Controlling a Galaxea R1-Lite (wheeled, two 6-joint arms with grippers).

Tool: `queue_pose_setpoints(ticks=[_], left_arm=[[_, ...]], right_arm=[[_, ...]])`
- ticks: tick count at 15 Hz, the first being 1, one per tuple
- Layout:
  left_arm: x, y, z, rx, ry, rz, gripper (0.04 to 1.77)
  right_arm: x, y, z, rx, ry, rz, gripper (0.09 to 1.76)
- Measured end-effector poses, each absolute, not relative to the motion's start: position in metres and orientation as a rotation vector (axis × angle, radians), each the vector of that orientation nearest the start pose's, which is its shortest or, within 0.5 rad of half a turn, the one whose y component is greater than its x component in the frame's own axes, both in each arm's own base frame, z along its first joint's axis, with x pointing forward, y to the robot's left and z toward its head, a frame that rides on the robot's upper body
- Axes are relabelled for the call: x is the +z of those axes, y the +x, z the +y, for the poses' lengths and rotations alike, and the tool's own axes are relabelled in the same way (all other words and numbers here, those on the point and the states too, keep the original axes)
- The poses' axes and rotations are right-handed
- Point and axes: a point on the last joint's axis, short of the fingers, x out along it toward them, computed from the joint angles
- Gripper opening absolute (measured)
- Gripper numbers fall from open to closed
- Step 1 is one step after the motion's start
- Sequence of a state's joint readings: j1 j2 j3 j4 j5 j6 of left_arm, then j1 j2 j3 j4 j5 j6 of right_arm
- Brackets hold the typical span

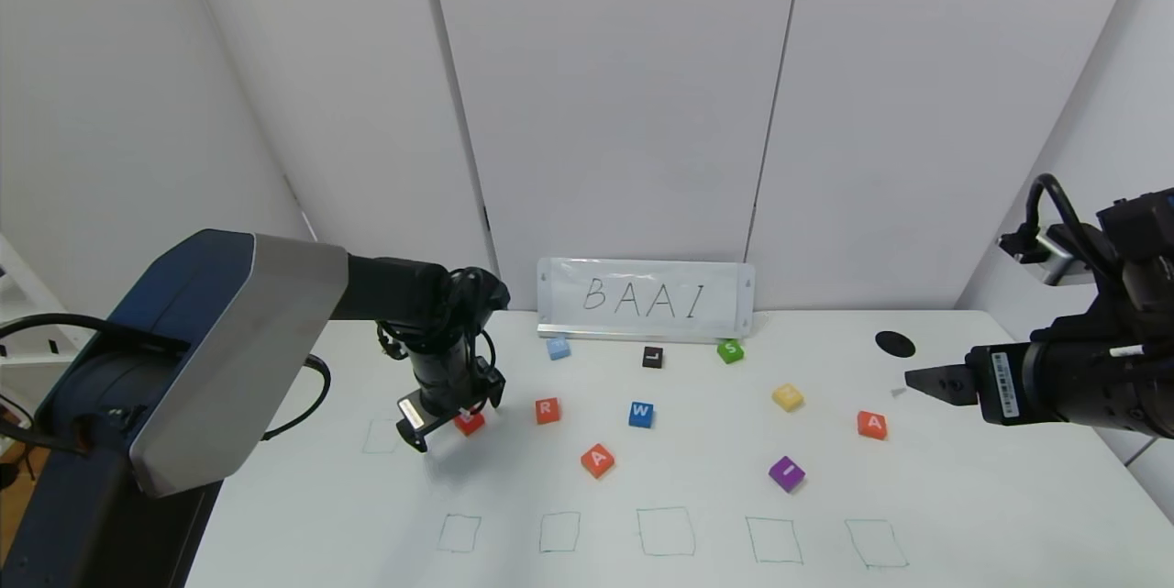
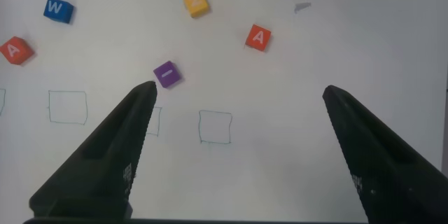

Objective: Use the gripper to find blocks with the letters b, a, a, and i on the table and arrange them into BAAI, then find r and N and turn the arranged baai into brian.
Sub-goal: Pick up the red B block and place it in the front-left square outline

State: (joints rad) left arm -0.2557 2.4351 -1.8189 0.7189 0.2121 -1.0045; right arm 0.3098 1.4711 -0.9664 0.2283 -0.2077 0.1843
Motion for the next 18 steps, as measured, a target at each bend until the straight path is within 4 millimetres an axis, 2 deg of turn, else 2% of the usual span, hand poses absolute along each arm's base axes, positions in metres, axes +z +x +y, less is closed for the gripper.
queue_pose_setpoints(ticks=[5, 7, 9, 12, 13, 18], left_arm=[[0.0548, 0.4256, -0.1048, 0.618, -0.536, 1.156, 1.71], [0.0542, 0.4257, -0.1048, 0.619, -0.534, 1.157, 1.33], [0.0541, 0.4254, -0.1052, 0.618, -0.534, 1.159, 1.03], [0.0539, 0.4249, -0.1066, 0.614, -0.533, 1.162, 0.71], [0.0539, 0.4249, -0.1069, 0.613, -0.532, 1.162, 0.50], [0.0540, 0.4248, -0.1073, 0.612, -0.533, 1.163, 0.50]], right_arm=[[0.2117, 0.2253, 0.0676, 0.033, -0.012, 0.714, 1.71], [0.2112, 0.2253, 0.0676, 0.034, -0.014, 0.716, 1.71], [0.2104, 0.2247, 0.0685, 0.038, -0.016, 0.719, 1.71], [0.2099, 0.2244, 0.0689, 0.040, -0.017, 0.722, 1.71], [0.2099, 0.2244, 0.0689, 0.040, -0.017, 0.721, 1.71], [0.2086, 0.2250, 0.0693, 0.040, -0.020, 0.726, 1.71]])
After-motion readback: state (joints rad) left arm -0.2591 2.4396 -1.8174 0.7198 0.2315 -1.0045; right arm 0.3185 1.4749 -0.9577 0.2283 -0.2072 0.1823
